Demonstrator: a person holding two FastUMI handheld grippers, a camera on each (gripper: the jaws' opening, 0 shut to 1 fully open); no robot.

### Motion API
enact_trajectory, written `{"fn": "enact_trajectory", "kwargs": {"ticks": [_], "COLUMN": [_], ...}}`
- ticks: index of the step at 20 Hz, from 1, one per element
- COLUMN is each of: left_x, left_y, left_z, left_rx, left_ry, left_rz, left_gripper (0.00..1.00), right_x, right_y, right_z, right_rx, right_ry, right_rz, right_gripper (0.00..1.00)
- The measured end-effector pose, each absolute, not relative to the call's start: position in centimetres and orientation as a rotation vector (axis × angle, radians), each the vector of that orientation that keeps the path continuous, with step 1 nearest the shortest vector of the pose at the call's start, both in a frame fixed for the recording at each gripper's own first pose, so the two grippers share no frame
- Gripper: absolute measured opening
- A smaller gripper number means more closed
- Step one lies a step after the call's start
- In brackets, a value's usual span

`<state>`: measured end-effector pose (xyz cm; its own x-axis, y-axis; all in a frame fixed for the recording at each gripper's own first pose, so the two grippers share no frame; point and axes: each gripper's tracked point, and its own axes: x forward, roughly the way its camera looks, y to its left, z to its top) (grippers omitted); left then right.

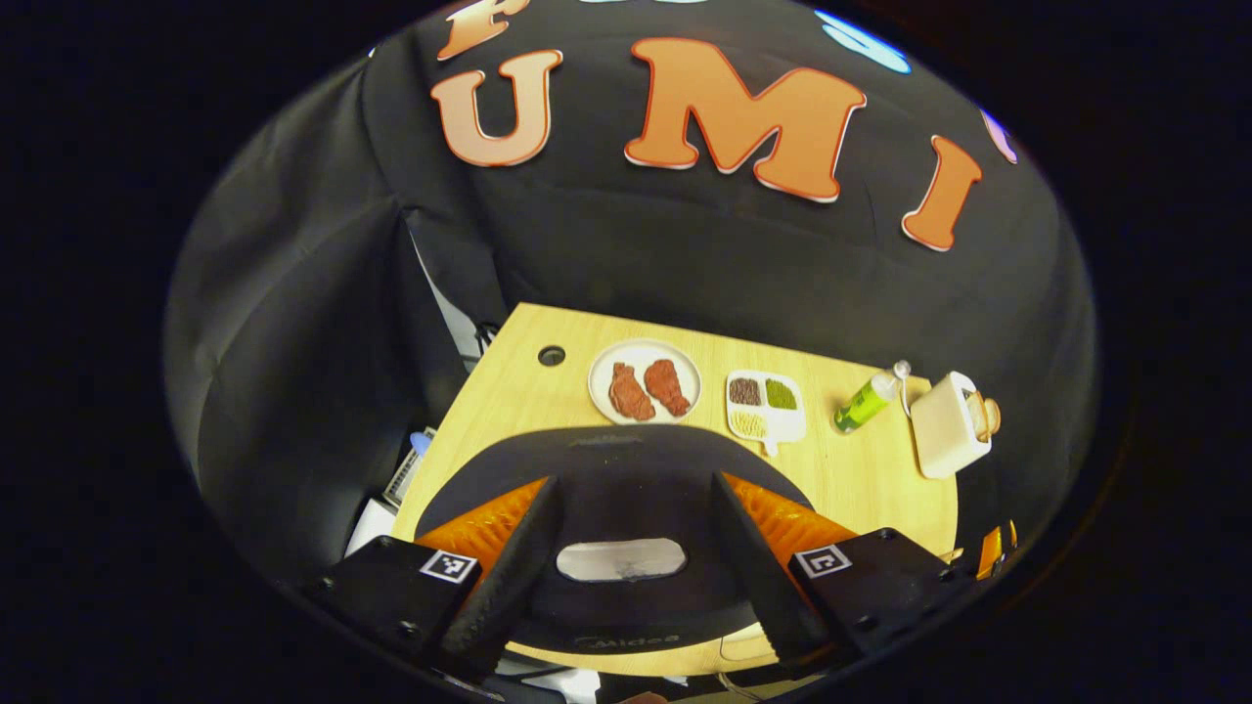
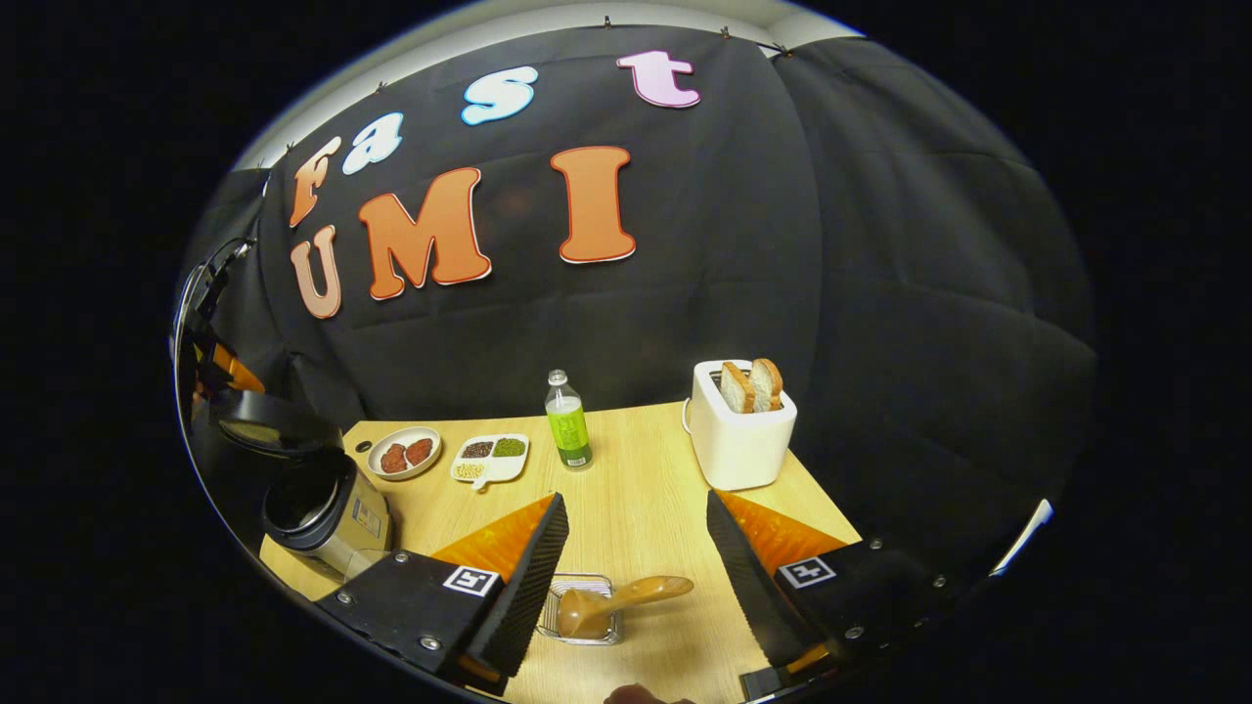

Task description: Close the left gripper, press the button to open the rice cooker; take a wooden spoon from the chopstick holder with the right hand, scoop a spoonful of rice and pour it into the rice cooker, then put the wooden spoon back into the chopstick holder.

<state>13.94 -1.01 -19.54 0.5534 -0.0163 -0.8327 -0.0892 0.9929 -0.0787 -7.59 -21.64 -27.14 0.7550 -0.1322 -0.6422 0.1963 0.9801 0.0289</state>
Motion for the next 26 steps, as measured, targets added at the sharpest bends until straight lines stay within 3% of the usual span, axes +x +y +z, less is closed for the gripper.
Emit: {"fn": "enact_trajectory", "kwargs": {"ticks": [12,26], "left_x": [7.3,7.3], "left_y": [-2.0,-2.2], "left_z": [-29.2,-29.9], "left_rx": [-0.082,-0.069], "left_ry": [1.305,1.267], "left_rz": [0.051,0.052], "left_gripper": [0.95,1.00], "right_x": [-6.5,-5.6], "right_y": [-16.7,-14.1], "right_z": [-26.9,-26.2], "right_rx": [0.056,0.011], "right_ry": [0.689,0.678], "right_rz": [-0.057,0.008], "right_gripper": [0.89,0.89]}}
